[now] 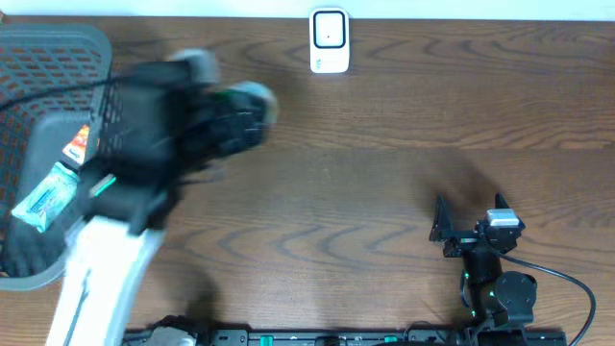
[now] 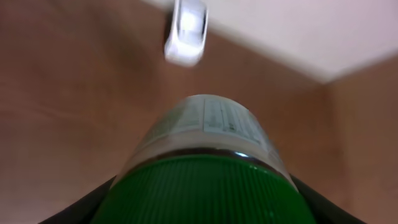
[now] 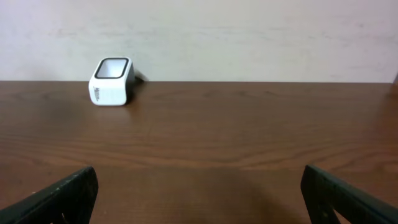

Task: Scan the item barcode
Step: 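Carry the jar to the table centre and release it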

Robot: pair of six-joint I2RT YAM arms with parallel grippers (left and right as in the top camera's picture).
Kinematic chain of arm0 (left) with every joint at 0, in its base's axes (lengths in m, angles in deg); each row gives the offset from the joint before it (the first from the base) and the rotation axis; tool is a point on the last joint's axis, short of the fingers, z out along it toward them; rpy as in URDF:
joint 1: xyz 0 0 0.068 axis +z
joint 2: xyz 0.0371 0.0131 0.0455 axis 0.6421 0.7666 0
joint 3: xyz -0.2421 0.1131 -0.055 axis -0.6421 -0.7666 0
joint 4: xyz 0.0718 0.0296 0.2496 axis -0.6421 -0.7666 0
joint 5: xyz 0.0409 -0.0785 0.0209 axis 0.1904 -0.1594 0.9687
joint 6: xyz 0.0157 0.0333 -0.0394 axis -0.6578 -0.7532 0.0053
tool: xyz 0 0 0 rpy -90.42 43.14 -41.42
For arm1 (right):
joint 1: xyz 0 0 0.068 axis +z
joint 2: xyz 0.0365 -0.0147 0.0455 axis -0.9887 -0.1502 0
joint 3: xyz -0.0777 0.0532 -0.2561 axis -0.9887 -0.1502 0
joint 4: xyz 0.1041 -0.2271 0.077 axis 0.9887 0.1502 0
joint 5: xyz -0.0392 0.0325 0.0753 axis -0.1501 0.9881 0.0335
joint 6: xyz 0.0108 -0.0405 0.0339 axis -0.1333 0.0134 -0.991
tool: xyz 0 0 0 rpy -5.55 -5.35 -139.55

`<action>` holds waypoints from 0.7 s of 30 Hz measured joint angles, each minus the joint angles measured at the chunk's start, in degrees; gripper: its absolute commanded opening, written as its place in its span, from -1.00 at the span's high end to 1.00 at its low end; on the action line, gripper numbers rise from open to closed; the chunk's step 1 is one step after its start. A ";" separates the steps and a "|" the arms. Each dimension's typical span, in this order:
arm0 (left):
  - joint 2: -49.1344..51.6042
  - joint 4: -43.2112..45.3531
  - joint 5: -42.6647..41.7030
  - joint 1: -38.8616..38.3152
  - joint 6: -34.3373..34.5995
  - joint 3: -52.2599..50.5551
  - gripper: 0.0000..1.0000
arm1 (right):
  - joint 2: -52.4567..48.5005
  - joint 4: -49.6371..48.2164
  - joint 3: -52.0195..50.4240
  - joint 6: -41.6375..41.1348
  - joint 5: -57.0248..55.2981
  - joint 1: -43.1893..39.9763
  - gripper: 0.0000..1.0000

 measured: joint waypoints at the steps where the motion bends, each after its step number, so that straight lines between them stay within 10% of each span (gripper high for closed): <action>1: 3.69 -0.02 2.14 -3.02 -0.44 -0.09 -0.41 | 0.00 0.02 0.00 0.00 0.00 0.00 -0.98; 21: 37.33 -2.69 8.07 -9.31 -1.73 -1.42 -0.42 | 0.00 0.02 0.00 0.00 -0.02 0.00 -0.98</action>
